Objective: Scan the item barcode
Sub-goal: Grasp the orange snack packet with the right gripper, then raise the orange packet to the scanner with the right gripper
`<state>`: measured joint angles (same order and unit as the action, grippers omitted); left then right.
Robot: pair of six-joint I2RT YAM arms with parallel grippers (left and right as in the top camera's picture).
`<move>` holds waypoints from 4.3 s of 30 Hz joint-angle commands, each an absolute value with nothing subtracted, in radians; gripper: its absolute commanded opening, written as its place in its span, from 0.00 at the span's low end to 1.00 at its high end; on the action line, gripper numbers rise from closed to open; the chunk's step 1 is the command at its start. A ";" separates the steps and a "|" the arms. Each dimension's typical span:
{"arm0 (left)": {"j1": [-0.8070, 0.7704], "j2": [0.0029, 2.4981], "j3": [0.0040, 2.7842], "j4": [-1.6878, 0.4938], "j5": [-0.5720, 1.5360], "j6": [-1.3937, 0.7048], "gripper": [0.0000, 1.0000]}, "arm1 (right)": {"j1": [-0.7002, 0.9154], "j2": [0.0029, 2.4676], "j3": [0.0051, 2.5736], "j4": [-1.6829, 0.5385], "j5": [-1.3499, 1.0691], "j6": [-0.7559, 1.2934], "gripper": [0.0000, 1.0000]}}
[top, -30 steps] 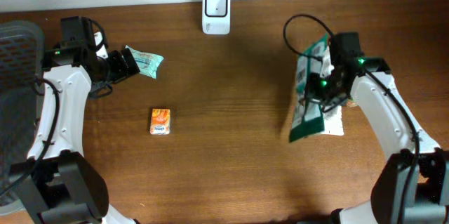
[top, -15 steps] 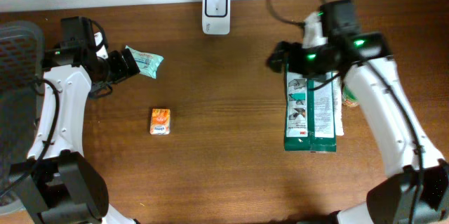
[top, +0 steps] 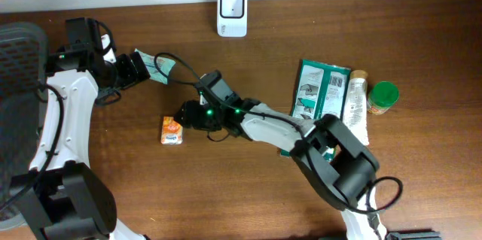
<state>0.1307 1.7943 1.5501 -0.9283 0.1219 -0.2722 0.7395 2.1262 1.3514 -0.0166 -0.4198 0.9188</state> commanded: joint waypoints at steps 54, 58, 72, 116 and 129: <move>0.136 1.799 1.553 -0.926 0.115 -0.271 0.99 | 0.614 2.102 1.600 -0.865 -0.201 0.575 0.04; 0.136 1.799 1.553 -0.926 0.115 -0.271 0.99 | 0.533 2.070 1.707 -0.989 -0.315 0.247 0.11; 0.136 1.799 1.553 -0.926 0.115 -0.271 0.99 | 0.367 2.265 1.615 -0.989 -0.622 -0.175 0.36; 0.136 1.799 1.553 -0.926 0.115 -0.271 0.99 | 0.493 2.250 2.123 -0.383 0.487 -0.418 0.04; 0.136 1.799 1.553 -0.926 0.115 -0.271 0.99 | 0.494 2.513 2.122 -0.056 0.537 -0.947 0.04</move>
